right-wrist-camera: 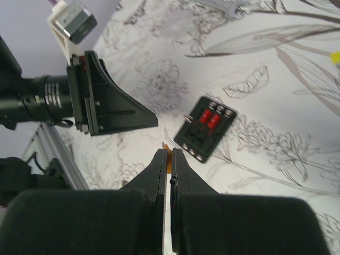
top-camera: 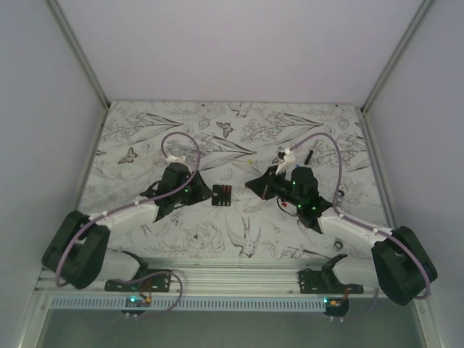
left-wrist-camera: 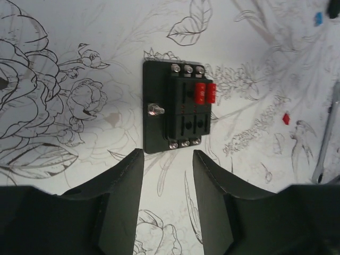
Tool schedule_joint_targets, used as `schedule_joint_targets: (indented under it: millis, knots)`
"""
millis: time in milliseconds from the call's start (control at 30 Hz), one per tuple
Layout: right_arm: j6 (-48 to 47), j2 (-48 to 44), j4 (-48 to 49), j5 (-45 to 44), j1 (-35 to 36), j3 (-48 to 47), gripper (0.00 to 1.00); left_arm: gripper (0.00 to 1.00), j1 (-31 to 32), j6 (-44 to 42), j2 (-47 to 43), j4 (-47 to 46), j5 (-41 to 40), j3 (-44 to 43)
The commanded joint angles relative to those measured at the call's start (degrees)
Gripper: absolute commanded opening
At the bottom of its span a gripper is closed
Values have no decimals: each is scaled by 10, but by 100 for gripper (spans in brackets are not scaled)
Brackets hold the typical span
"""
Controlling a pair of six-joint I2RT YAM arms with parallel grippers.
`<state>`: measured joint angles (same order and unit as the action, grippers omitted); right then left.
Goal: Snap on the fuse box
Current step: Pick up the fuse from the center of the board, then install the fuse at the fuse box base.
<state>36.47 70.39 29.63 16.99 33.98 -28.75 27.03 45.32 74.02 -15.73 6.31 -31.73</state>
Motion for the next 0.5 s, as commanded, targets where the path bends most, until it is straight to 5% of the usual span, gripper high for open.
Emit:
schedule_joint_targets:
  millis: [0, 467]
  knots:
    - [-54, -8, -70, -29, -5, -18, 0, 43, -9, -13, 73, 10, 22, -46]
    - [-84, -8, -143, -62, -4, -45, 0, 35, 11, 41, 222, 20, 60, -96]
